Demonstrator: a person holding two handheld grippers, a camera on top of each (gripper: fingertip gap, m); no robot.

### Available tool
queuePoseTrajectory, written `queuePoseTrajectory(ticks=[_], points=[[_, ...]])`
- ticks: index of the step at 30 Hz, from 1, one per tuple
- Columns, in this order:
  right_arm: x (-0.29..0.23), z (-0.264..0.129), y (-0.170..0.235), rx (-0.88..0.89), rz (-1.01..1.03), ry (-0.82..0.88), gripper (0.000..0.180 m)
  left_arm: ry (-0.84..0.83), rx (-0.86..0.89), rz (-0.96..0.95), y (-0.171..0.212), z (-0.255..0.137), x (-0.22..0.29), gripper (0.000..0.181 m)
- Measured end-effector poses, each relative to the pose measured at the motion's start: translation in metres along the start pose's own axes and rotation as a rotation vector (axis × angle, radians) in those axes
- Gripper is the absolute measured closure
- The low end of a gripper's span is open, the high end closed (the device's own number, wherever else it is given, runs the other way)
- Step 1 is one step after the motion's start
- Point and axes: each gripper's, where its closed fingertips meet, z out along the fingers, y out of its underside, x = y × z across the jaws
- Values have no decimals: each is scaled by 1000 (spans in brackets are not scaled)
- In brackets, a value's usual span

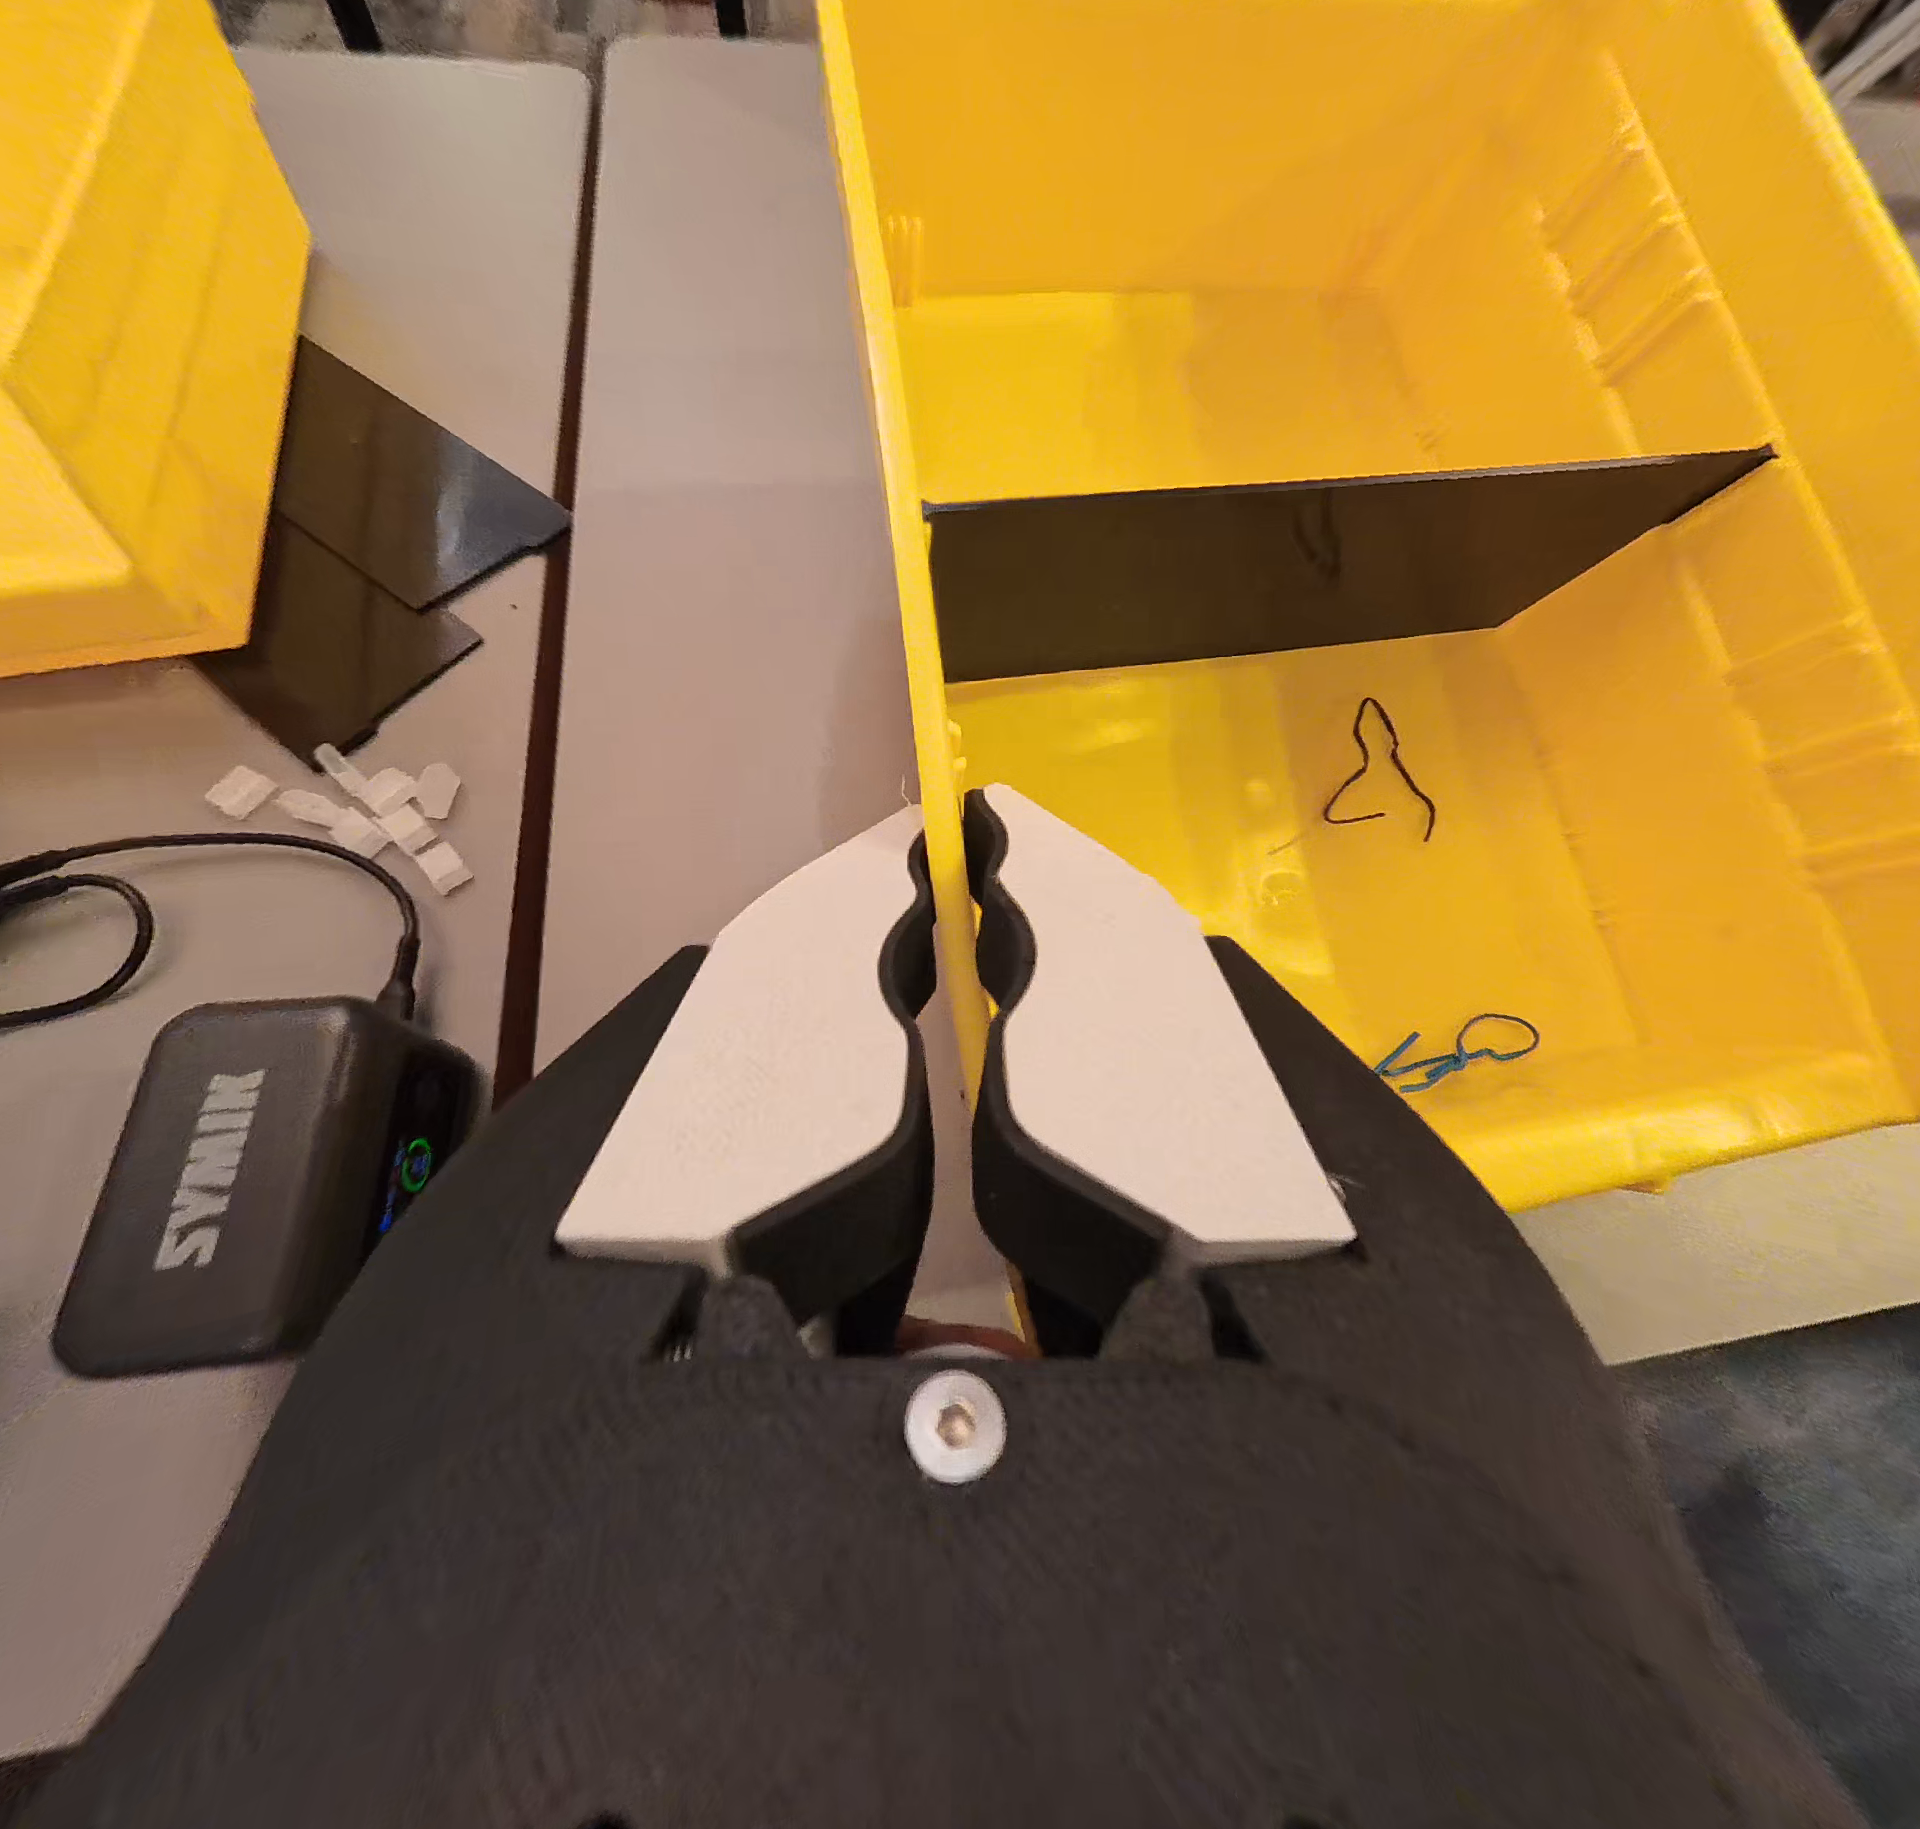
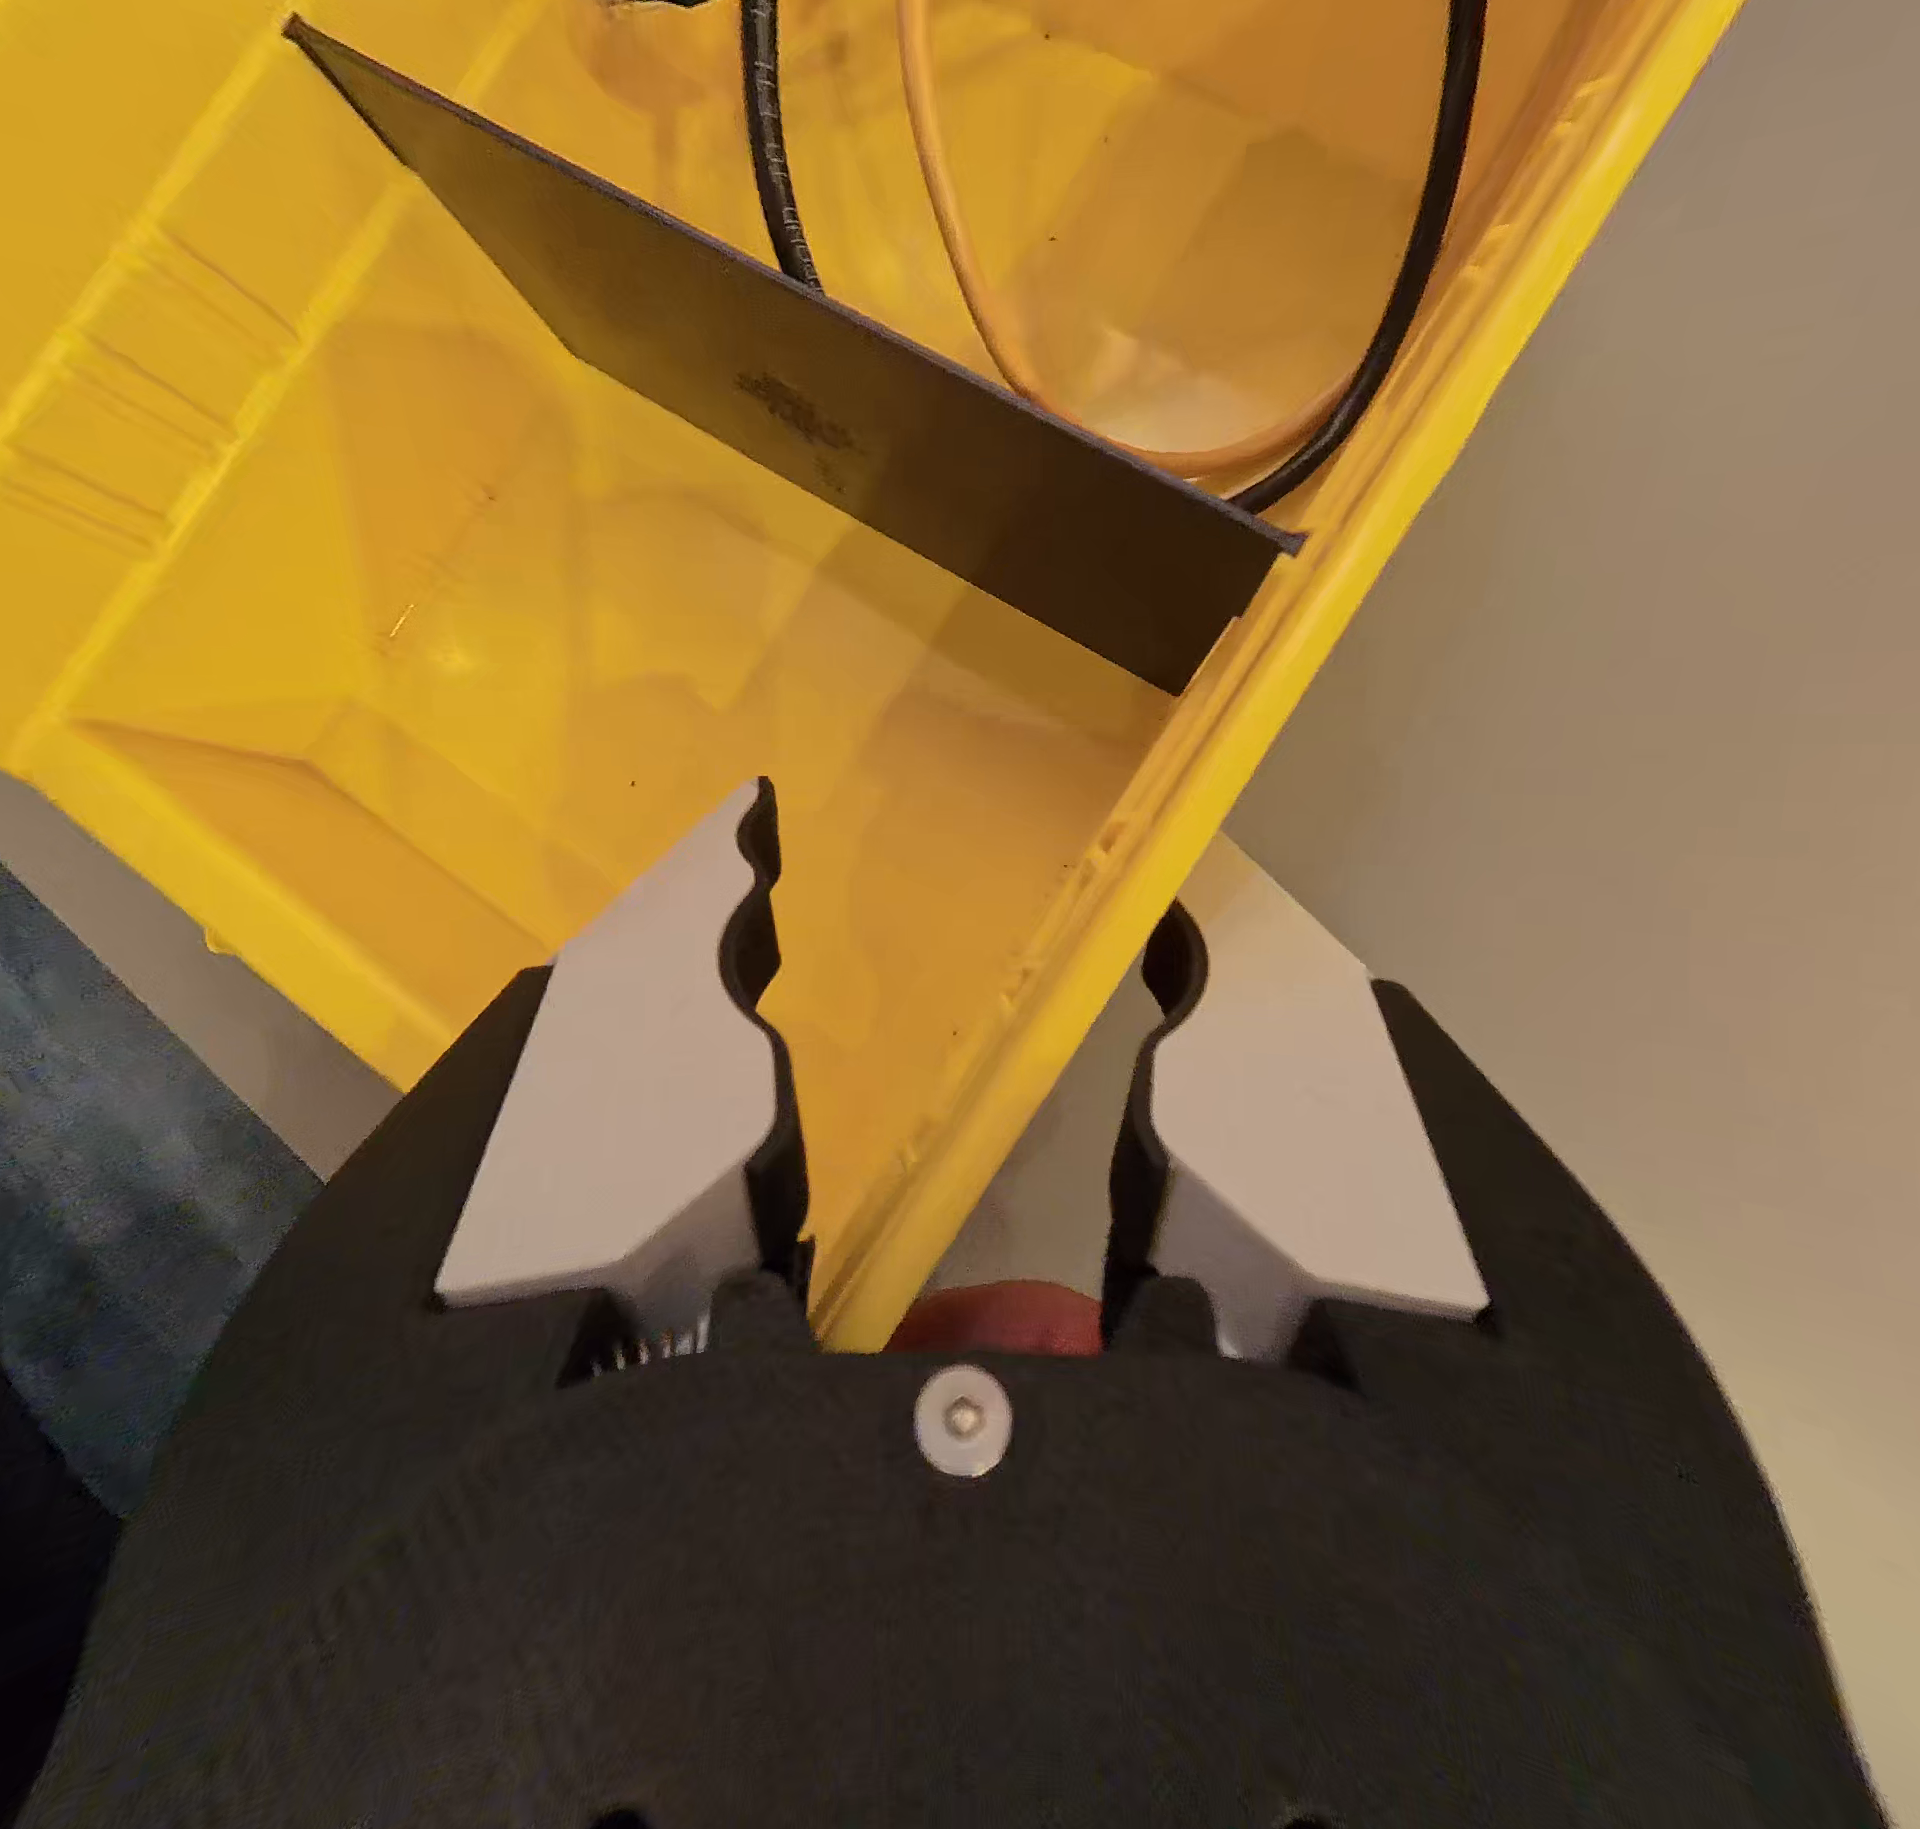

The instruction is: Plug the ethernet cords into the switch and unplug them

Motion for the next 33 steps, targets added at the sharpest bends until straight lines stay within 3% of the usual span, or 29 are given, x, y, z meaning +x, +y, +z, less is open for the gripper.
queuePoseTrajectory(ticks=[7,21,25,29,33], points=[[-74,46,-43,56,-56,-79,96,-15,113,-42,-21,-46,0,178],[-263,140,-129,74,-192,-310,32,-55,276,-70,-60,-112,6,178],[-315,155,-144,28,-252,-459,36,-53,294,-60,-71,-124,17,178],[-317,139,-163,83,-267,-486,37,-27,306,-28,-85,-128,41,178],[-291,79,-185,232,-251,-501,39,40,296,39,-102,-110,92,178]])
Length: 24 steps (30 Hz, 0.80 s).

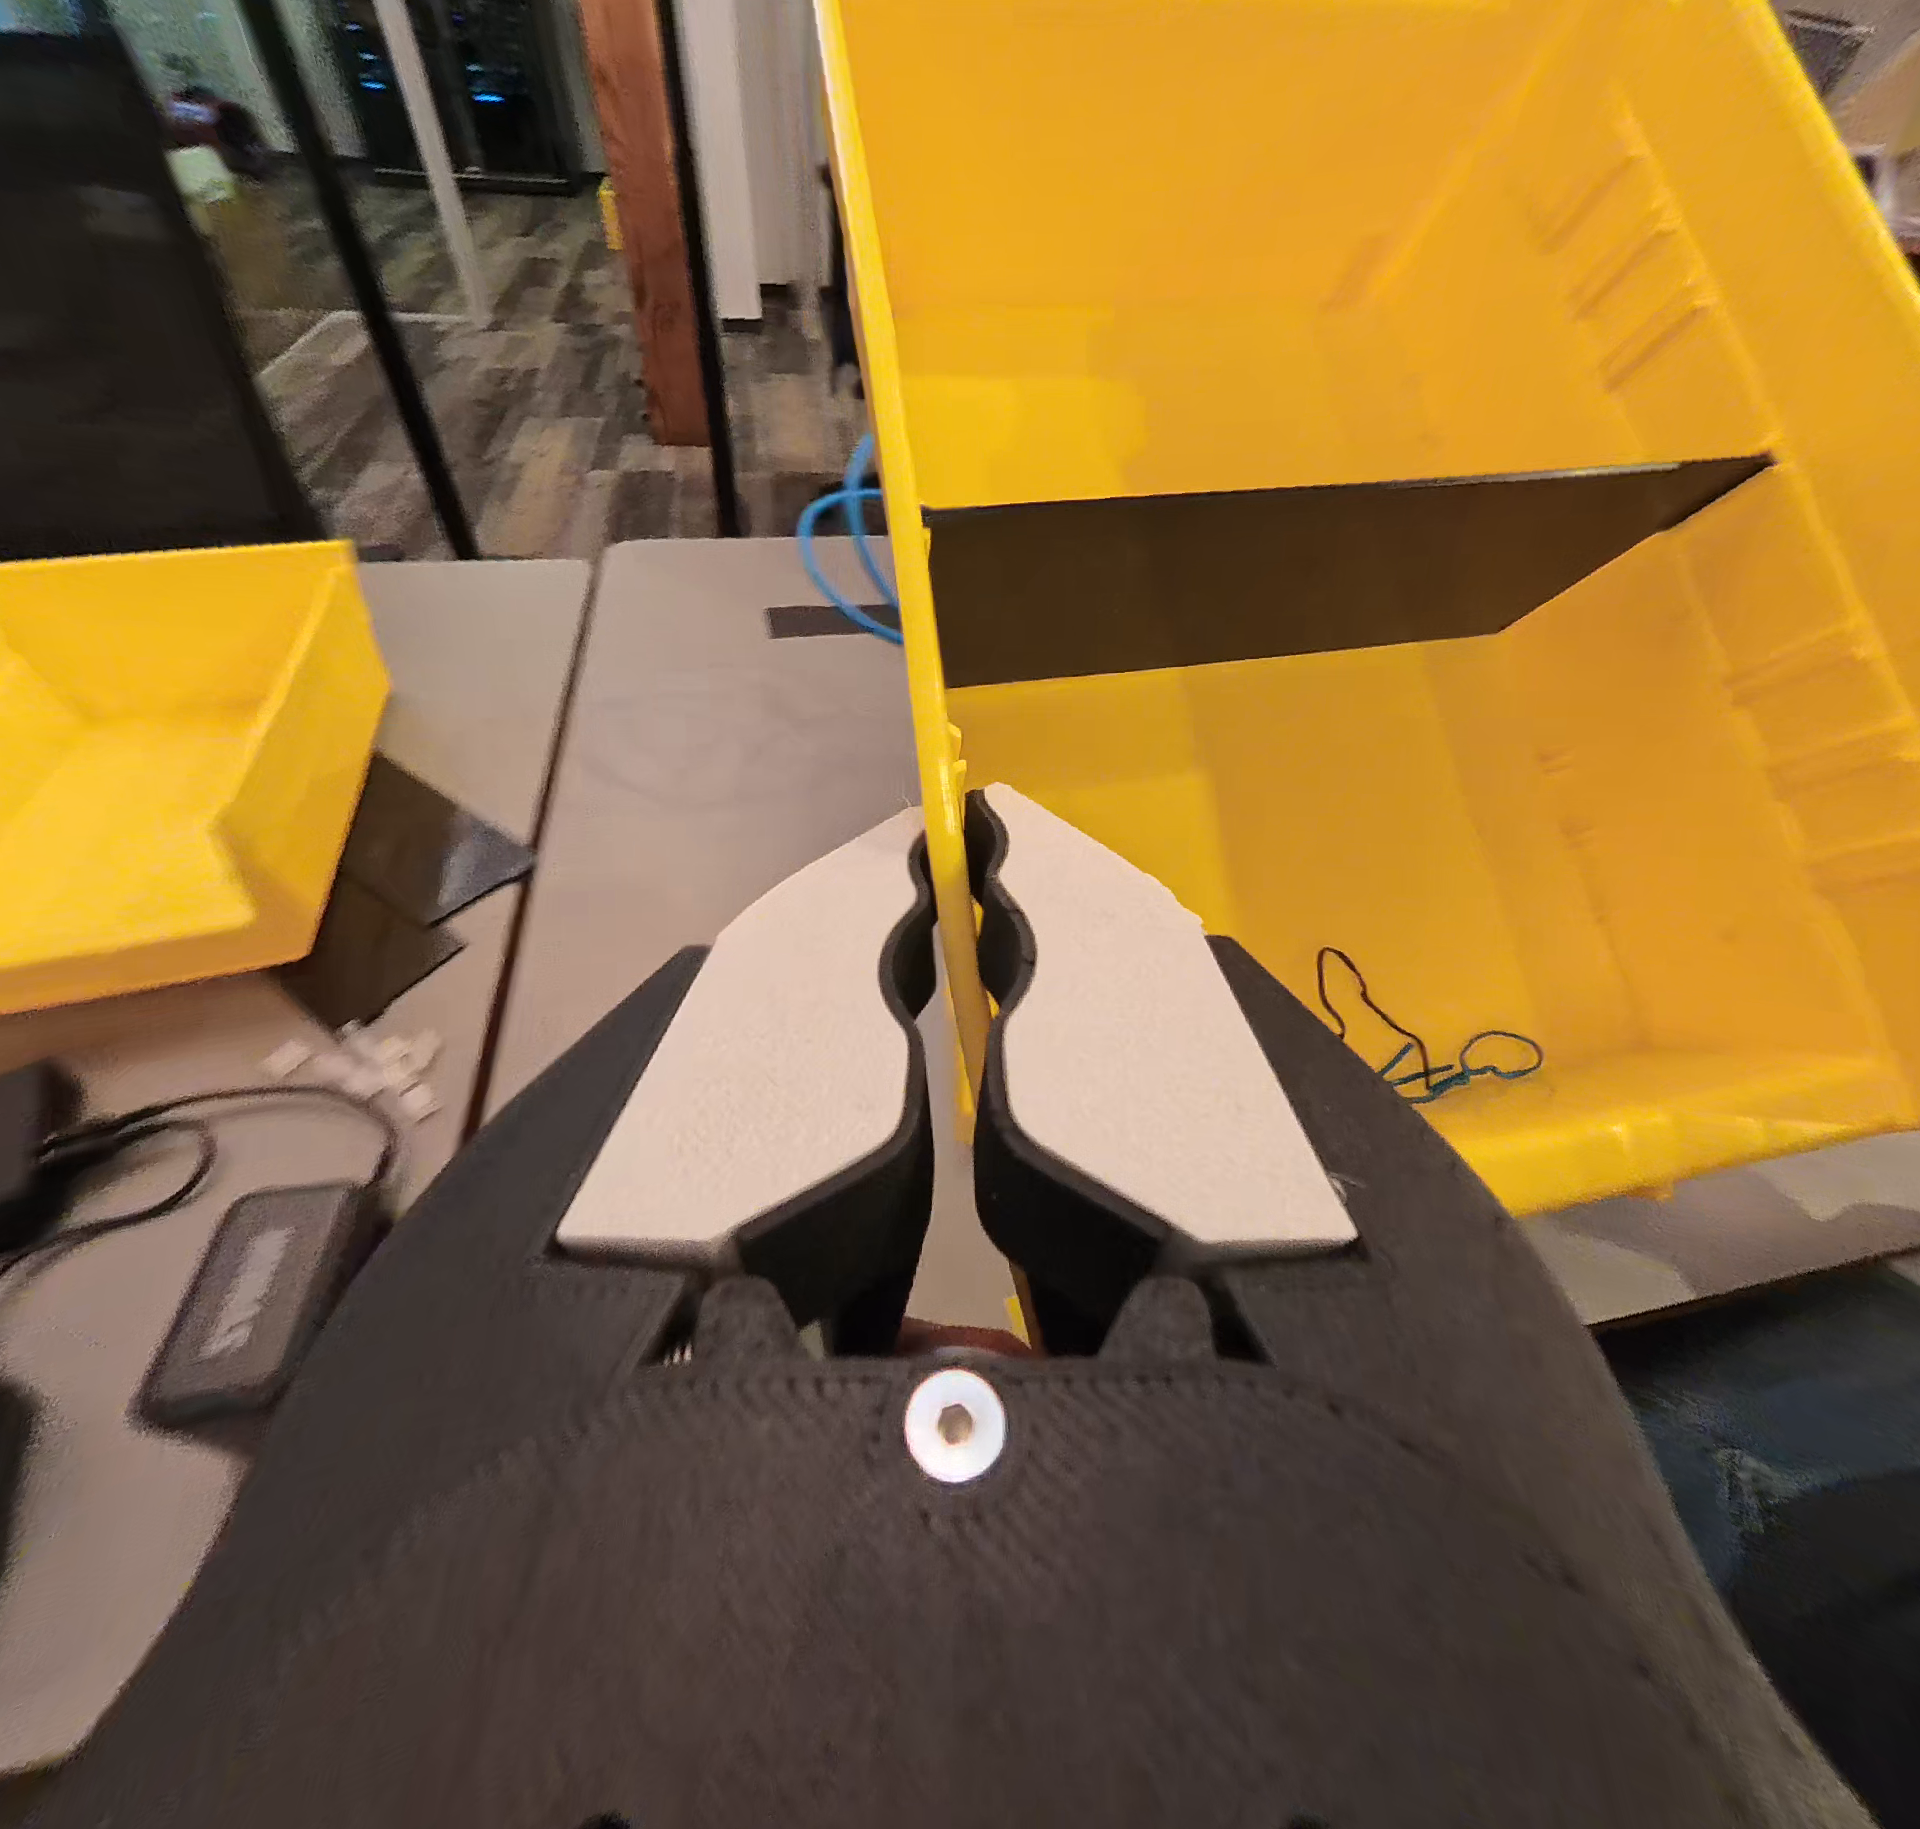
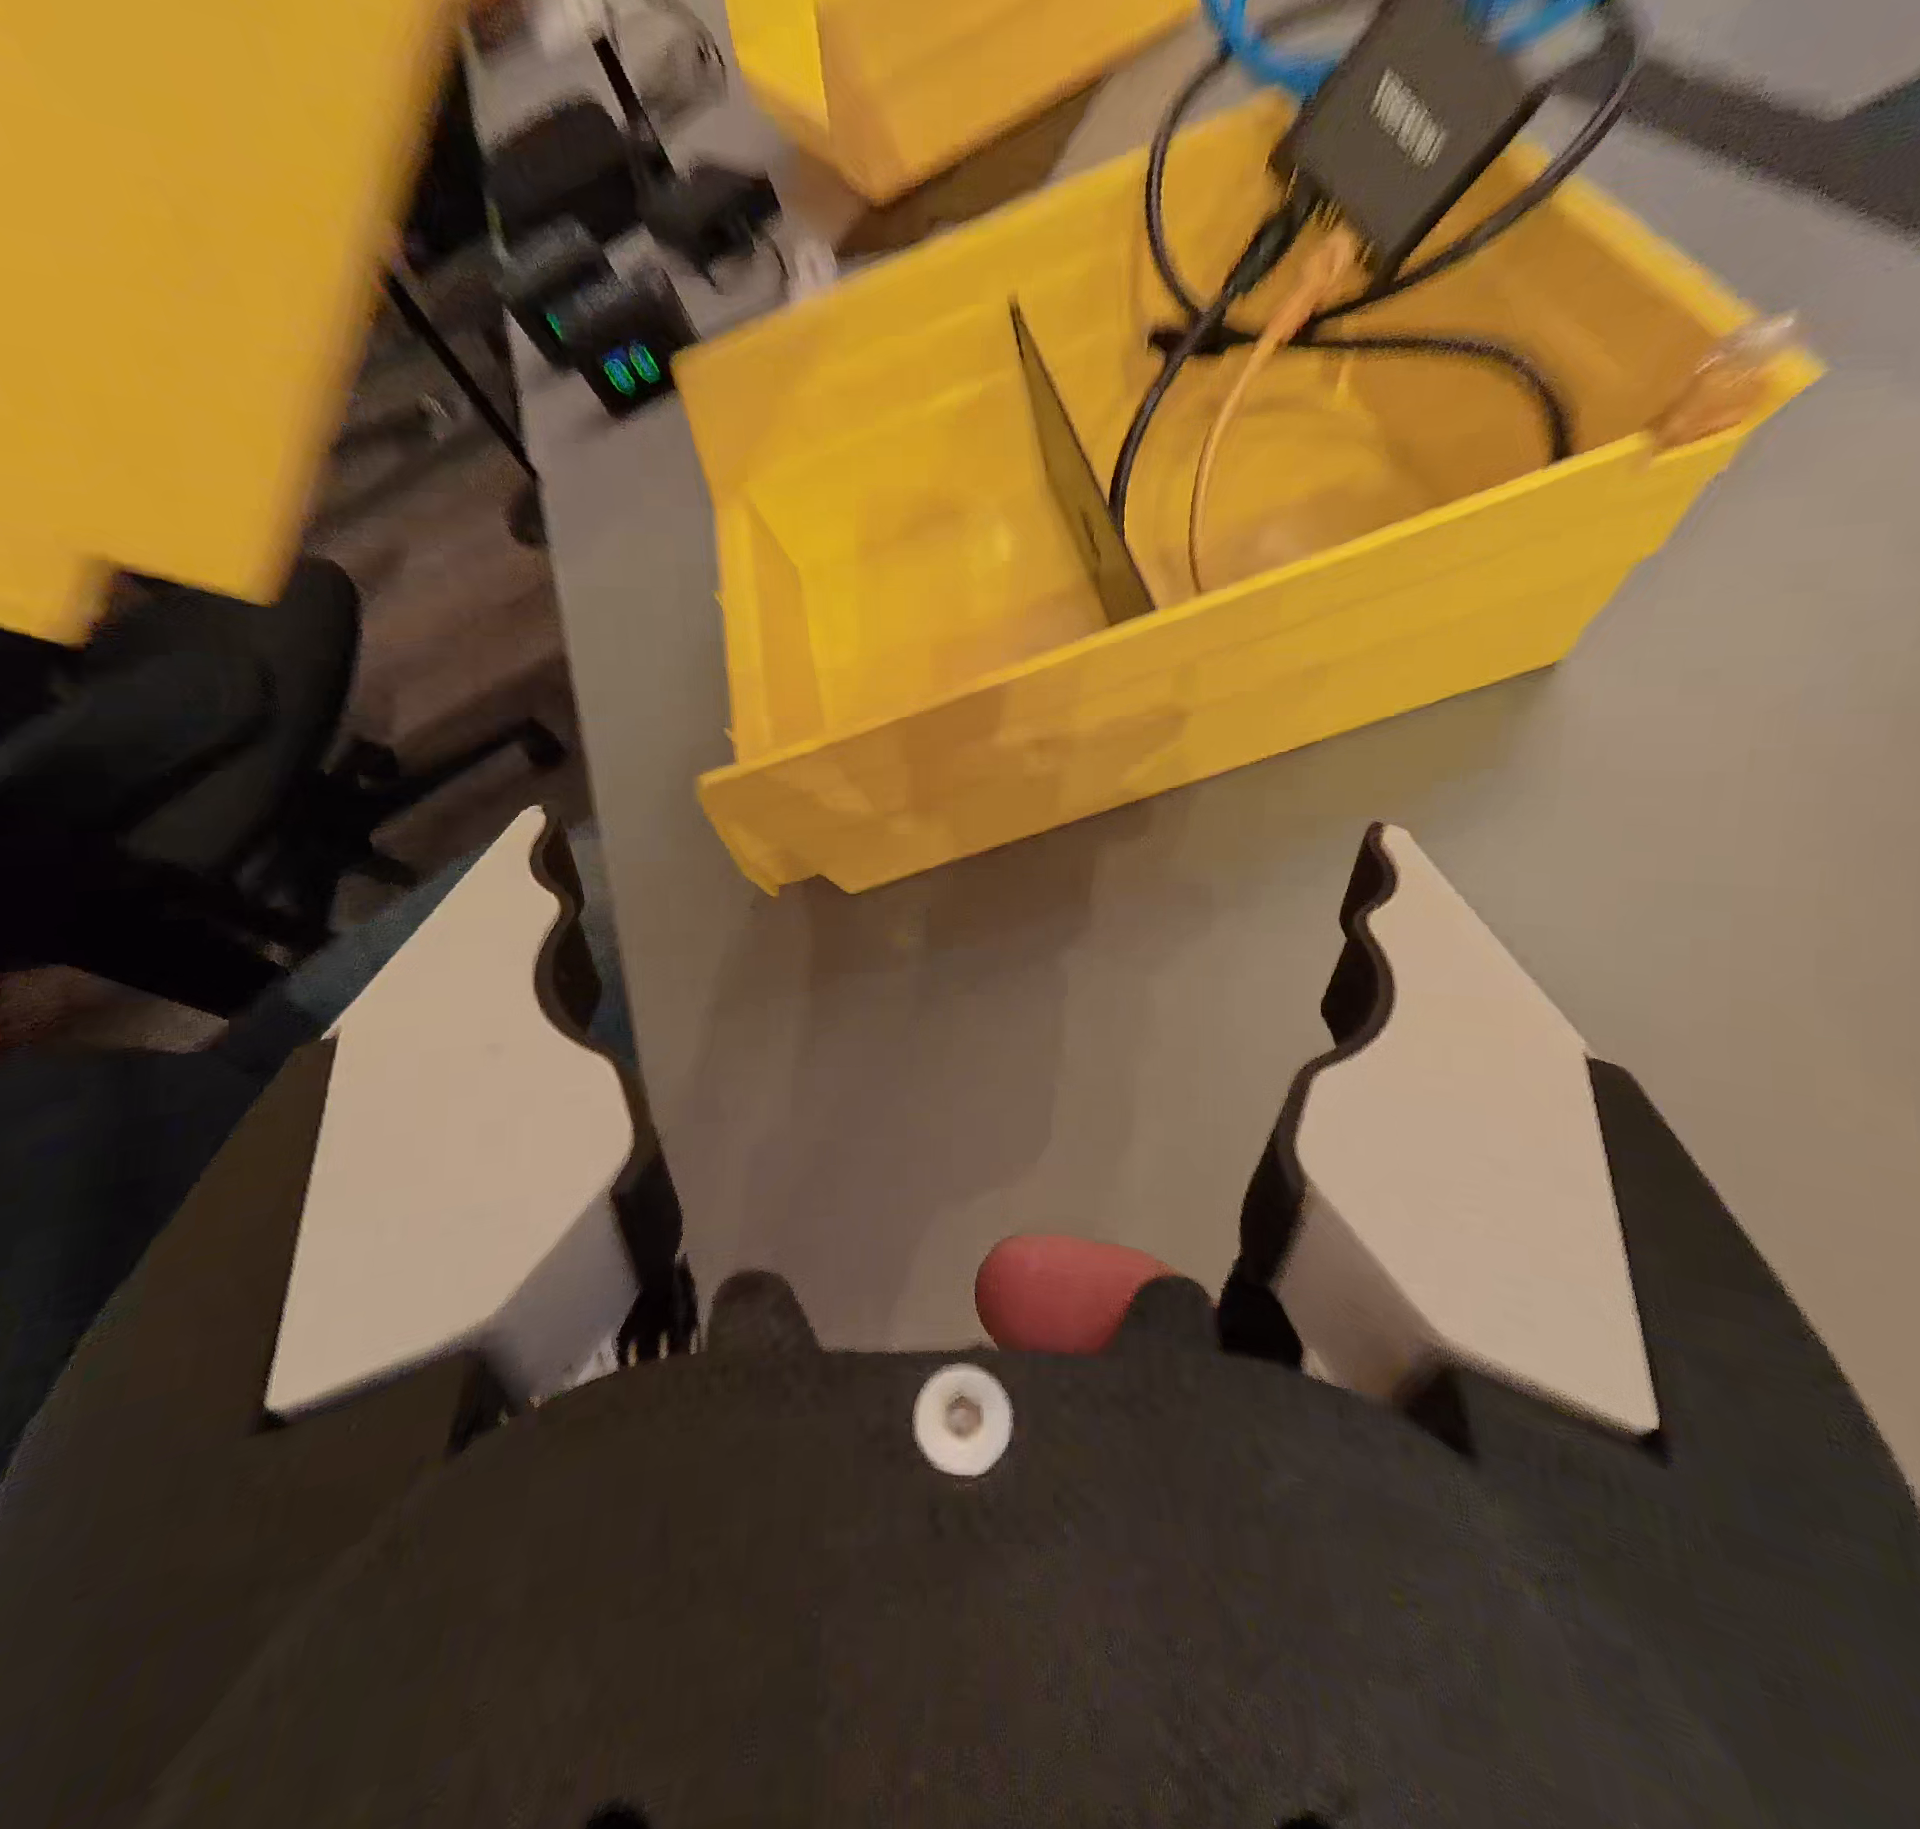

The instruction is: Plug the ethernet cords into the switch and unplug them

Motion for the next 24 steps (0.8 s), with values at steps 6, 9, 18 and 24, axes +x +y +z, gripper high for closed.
queuePoseTrajectory(ticks=[6,9,18,24], points=[[-24,-116,-28,251,2,34,43,155,-48,157,6,81,125,179],[-27,-150,-12,268,-14,109,45,256,-102,205,22,123,195,178],[84,-233,79,221,170,610,52,443,-192,196,84,205,363,174],[136,-259,137,91,292,680,67,482,-350,98,146,237,414,172]])
